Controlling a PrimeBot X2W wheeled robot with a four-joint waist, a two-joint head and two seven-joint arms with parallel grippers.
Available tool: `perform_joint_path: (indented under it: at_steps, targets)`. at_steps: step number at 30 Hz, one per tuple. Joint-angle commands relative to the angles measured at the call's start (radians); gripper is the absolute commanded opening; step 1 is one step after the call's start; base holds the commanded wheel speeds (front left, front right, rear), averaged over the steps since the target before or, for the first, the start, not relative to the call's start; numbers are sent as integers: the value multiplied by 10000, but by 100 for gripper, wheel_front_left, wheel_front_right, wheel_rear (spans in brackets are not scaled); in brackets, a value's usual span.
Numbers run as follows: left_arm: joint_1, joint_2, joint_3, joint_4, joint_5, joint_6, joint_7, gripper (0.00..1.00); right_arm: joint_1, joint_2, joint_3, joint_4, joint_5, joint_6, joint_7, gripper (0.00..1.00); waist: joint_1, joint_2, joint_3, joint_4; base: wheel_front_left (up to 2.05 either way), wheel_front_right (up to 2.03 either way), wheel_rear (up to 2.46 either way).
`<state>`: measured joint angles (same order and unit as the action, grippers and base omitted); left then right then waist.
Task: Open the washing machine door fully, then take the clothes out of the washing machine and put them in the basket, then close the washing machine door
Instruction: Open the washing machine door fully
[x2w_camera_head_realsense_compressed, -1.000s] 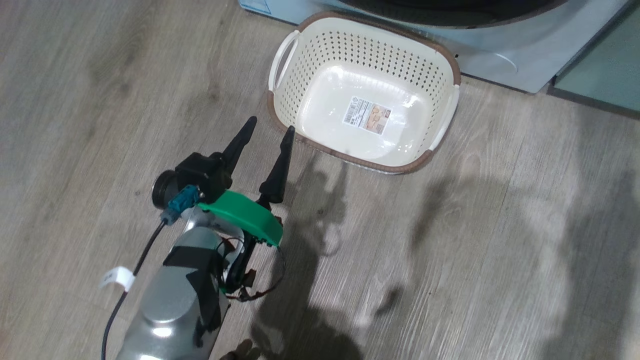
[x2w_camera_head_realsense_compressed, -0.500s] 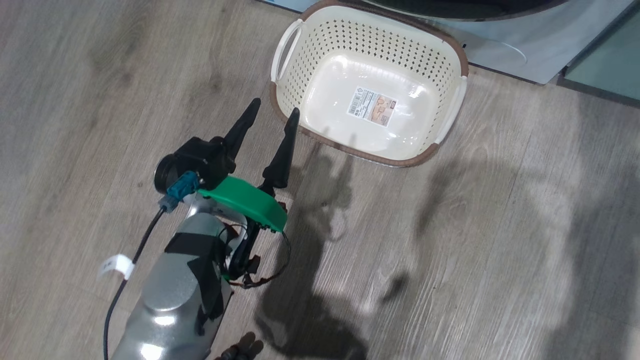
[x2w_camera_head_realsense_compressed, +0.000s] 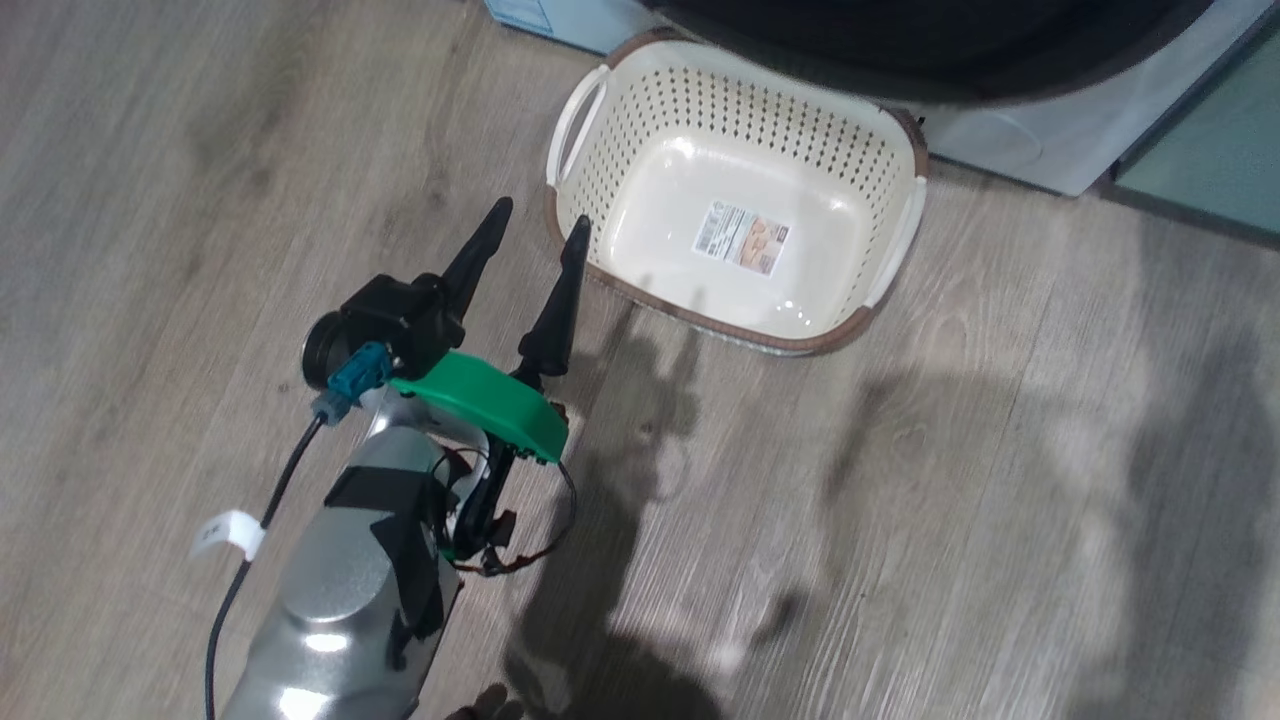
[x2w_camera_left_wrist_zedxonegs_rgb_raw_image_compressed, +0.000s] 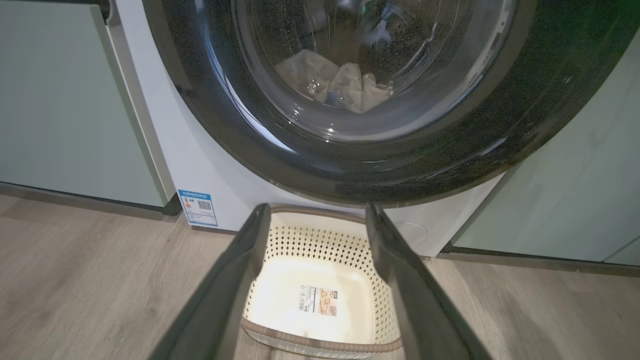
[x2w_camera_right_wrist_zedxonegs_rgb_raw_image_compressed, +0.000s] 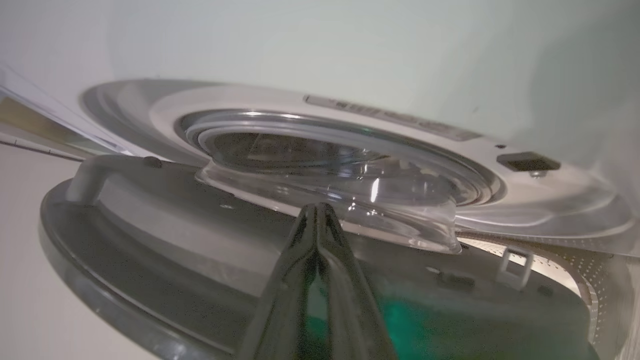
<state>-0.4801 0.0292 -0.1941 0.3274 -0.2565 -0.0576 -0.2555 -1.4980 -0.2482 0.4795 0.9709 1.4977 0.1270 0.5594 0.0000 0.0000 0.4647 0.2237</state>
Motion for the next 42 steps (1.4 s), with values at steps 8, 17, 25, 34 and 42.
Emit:
perform_joint_path:
  at_steps: [8, 17, 25, 34, 42]
  targets:
    - [214, 210, 589, -137, 171, -17, -63, 100, 825, 307, 274, -619, 311, 37, 873, 0, 0, 0, -691, -101, 0, 0, 0]
    - [739, 210, 1109, 75, 580, -152, -63, 100, 2393, 547, 463, -1322, 639, 37, 1193, 0, 0, 0, -1726, -245, 0, 0, 0]
    - [1075, 215, 1670, 191, 1048, -350, -63, 100, 3513, 876, 610, -1689, 846, 37, 1346, 0, 0, 0, -2437, -253, 0, 0, 0]
    - [1337, 219, 1925, 344, 1336, -521, -63, 100, 4305, 1419, 696, -1769, 1068, 37, 1388, 0, 0, 0, -3012, -129, 0, 0, 0]
    - [1505, 216, 1998, 435, 1439, -601, -63, 100, 4854, 1867, 863, -1994, 1368, 37, 1365, 0, 0, 0, -3308, 22, 0, 0, 0]
